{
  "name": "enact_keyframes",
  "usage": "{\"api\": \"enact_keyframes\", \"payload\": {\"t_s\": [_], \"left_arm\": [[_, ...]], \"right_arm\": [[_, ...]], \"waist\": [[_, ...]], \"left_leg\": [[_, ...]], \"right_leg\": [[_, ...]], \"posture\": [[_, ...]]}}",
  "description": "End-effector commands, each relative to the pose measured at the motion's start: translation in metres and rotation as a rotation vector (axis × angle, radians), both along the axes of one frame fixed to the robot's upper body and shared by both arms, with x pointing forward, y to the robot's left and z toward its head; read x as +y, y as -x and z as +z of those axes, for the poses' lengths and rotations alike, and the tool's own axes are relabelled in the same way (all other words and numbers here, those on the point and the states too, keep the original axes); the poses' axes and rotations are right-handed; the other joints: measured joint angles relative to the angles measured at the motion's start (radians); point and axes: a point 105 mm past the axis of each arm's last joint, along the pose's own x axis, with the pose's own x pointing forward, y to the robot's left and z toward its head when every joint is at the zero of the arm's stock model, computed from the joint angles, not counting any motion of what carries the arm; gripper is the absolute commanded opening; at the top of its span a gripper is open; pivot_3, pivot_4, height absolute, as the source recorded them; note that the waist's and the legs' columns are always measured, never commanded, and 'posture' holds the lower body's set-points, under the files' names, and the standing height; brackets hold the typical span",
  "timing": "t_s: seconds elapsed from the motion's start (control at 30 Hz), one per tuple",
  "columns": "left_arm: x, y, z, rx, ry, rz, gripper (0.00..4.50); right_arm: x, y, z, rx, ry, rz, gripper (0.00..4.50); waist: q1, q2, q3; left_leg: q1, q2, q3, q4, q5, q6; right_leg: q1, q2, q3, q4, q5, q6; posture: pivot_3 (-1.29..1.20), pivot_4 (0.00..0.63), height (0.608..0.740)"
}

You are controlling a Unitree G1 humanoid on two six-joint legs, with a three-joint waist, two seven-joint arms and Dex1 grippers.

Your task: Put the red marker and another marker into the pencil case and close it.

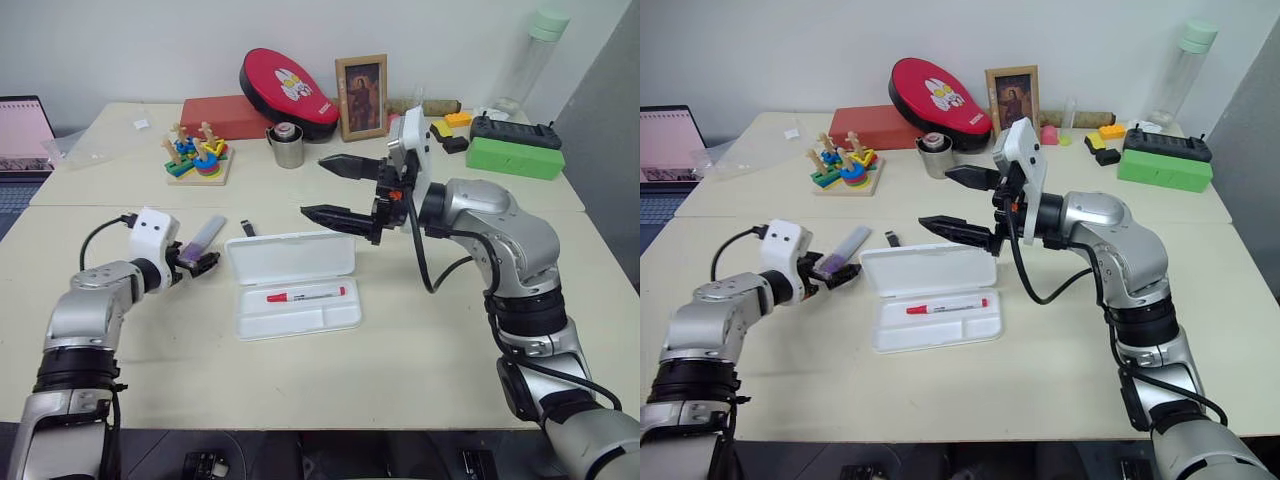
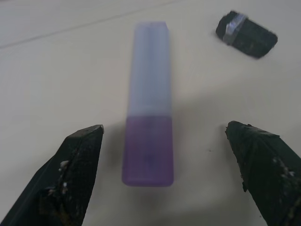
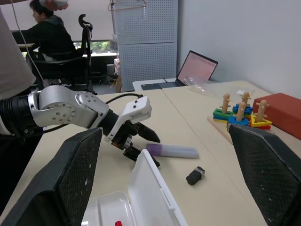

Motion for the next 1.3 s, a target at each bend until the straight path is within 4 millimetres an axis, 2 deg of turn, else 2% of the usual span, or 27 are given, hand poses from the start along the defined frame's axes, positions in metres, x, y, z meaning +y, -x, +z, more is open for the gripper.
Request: {"api": "enact_keyframes", "payload": {"t_s": [0.03, 0.37, 0.43, 0.5, 0.53, 0.6, 0.63, 0.67, 0.7, 0.8, 0.87, 0.93, 0.97, 1.0, 1.03, 1.13, 1.2, 1.3], "left_arm": [[0.007, -0.005, 0.002, 0.002, -0.01, 0.026, 3.47], [0.007, -0.004, -0.001, 0.001, 0.007, 0.027, 1.54], [0.009, -0.003, 0.0, -0.02, 0.026, 0.052, 1.23], [0.013, -0.004, 0.007, -0.067, 0.057, 0.086, 1.22], [0.015, -0.006, 0.018, -0.132, 0.085, 0.111, 1.22], [0.011, -0.007, 0.056, -0.303, 0.188, 0.104, 1.22], [0.001, -0.001, 0.077, -0.378, 0.244, 0.042, 1.22], [-0.007, 0.004, 0.089, -0.419, 0.276, -0.006, 1.22], [-0.017, 0.011, 0.101, -0.444, 0.295, -0.068, 1.22], [-0.064, 0.045, 0.156, -0.562, 0.347, -0.359, 1.22], [-0.089, 0.066, 0.167, -0.546, 0.346, -0.528, 1.22], [-0.114, 0.092, 0.158, -0.443, 0.307, -0.724, 1.22], [-0.12, 0.099, 0.154, -0.404, 0.297, -0.775, 1.22], [-0.126, 0.106, 0.147, -0.357, 0.263, -0.814, 1.22], [-0.13, 0.111, 0.13, -0.288, 0.176, -0.847, 1.22], [-0.125, 0.12, 0.076, -0.061, -0.071, -0.894, 1.22], [-0.118, 0.12, 0.06, -0.001, -0.125, -0.899, 1.22], [-0.115, 0.119, 0.047, 0.033, -0.148, -0.911, 1.22]], "right_arm": [[0.001, 0.01, 0.014, -0.073, -0.019, 0.011, 4.5], [0.002, 0.007, 0.019, -0.077, -0.023, -0.006, 4.5], [0.002, 0.007, 0.019, -0.076, -0.025, -0.005, 4.5], [0.002, 0.007, 0.019, -0.072, -0.025, 0.0, 4.5], [0.0, 0.008, 0.018, -0.069, -0.025, 0.003, 4.5], [-0.006, 0.011, 0.019, -0.059, -0.032, 0.026, 4.5], [-0.01, 0.017, 0.018, -0.046, -0.029, 0.056, 4.5], [-0.013, 0.02, 0.017, -0.037, -0.026, 0.077, 4.5], [-0.016, 0.025, 0.016, -0.032, -0.017, 0.101, 4.5], [-0.03, 0.037, 0.011, -0.01, 0.01, 0.147, 4.5], [-0.036, 0.04, 0.011, 0.0, 0.012, 0.153, 4.5], [-0.041, 0.043, 0.01, 0.008, 0.013, 0.151, 4.5], [-0.043, 0.043, 0.01, 0.011, 0.014, 0.15, 4.5], [-0.045, 0.044, 0.01, 0.013, 0.017, 0.146, 4.5], [-0.048, 0.043, 0.009, 0.017, 0.021, 0.132, 4.5], [-0.058, 0.041, 0.004, 0.024, 0.04, 0.087, 4.5], [-0.061, 0.041, 0.003, 0.027, 0.046, 0.073, 4.5], [-0.062, 0.042, 0.0, 0.03, 0.053, 0.066, 4.5]], "waist": [[0.001, 0.0, 0.0], [0.0, 0.0, 0.0], [0.0, 0.0, 0.0], [0.0, 0.0, 0.0], [-0.001, 0.0, 0.0], [0.001, 0.0, 0.0], [0.002, -0.001, 0.0], [0.002, -0.001, 0.0], [0.004, -0.001, 0.0], [0.01, -0.001, 0.0], [0.01, -0.002, 0.0], [0.005, -0.002, 0.0], [0.0, -0.001, 0.0], [-0.004, 0.0, 0.001], [-0.008, 0.0, 0.001], [-0.013, 0.001, 0.001], [-0.012, 0.002, 0.002], [-0.003, 0.002, 0.002]], "left_leg": [[0.0, 0.0, 0.0, 0.0, 0.0, 0.0], [0.0, 0.0, 0.0, 0.0, 0.0, 0.0], [0.0, 0.0, 0.0, 0.0, 0.0, 0.0], [0.0, 0.0, 0.0, 0.0, 0.0, 0.0], [0.0, 0.0, 0.0, 0.0, 0.0, 0.0], [0.0, 0.0, 0.0, 0.0, 0.0, 0.0], [0.0, 0.0, 0.0, 0.0, 0.0, 0.0], [-0.001, 0.0, -0.001, 0.001, 0.0, 0.0], [-0.001, 0.0, -0.001, 0.001, 0.0, 0.0], [-0.003, 0.0, -0.001, 0.001, 0.0, 0.0], [-0.003, 0.0, -0.001, 0.001, 0.0, 0.0], [-0.003, 0.0, -0.001, 0.001, 0.0, 0.0], [-0.002, 0.0, -0.001, 0.001, 0.0, 0.0], [-0.001, 0.0, 0.0, 0.001, 0.0, 0.0], [0.0, 0.0, 0.001, 0.001, 0.0, 0.0], [0.001, 0.0, 0.001, 0.001, 0.0, 0.0], [0.001, 0.0, 0.002, 0.001, 0.0, 0.0], [0.0, 0.0, 0.003, 0.001, 0.0, 0.0]], "right_leg": [[0.0, 0.0, 0.0, 0.0, 0.0, 0.0], [0.0, 0.0, 0.0, 0.0, 0.0, 0.0], [0.0, 0.0, 0.0, 0.0, 0.0, 0.0], [0.0, 0.0, 0.0, 0.0, 0.0, 0.0], [0.0, 0.0, 0.0, 0.0, 0.0, 0.0], [0.0, 0.0, 0.0, 0.0, 0.0, 0.0], [0.0, 0.0, 0.0, 0.0, 0.0, 0.0], [0.0, 0.0, -0.001, 0.0, 0.0, 0.0], [0.0, 0.0, -0.001, -0.001, 0.0, 0.0], [0.0, 0.0, -0.001, -0.002, 0.0, 0.0], [0.0, 0.0, -0.001, -0.002, 0.0, 0.001], [0.0, 0.0, -0.001, -0.002, 0.0, 0.001], [0.001, 0.0, -0.001, -0.001, 0.0, 0.001], [0.001, 0.0, 0.0, -0.001, 0.0, 0.001], [0.001, 0.0, 0.001, -0.001, 0.0, 0.001], [0.001, 0.0, 0.002, -0.001, 0.0, 0.001], [0.001, 0.0, 0.003, -0.001, -0.001, 0.0], [-0.001, 0.0, 0.003, -0.001, -0.001, 0.0]], "posture": [[0.0, 0.15, 0.74], [0.0, 0.15, 0.74], [0.0, 0.15, 0.74], [0.0, 0.15, 0.74], [0.0, 0.15, 0.74], [0.0, 0.15, 0.74], [0.0, 0.15, 0.74], [0.0, 0.15, 0.74], [0.0, 0.15, 0.74], [0.0, 0.15, 0.74], [0.0, 0.15, 0.74], [0.0, 0.15, 0.74], [0.0, 0.15, 0.74], [0.0, 0.15, 0.74], [0.0, 0.15, 0.74], [0.0, 0.15, 0.74], [0.0, 0.15, 0.74], [0.0, 0.15, 0.74]]}}
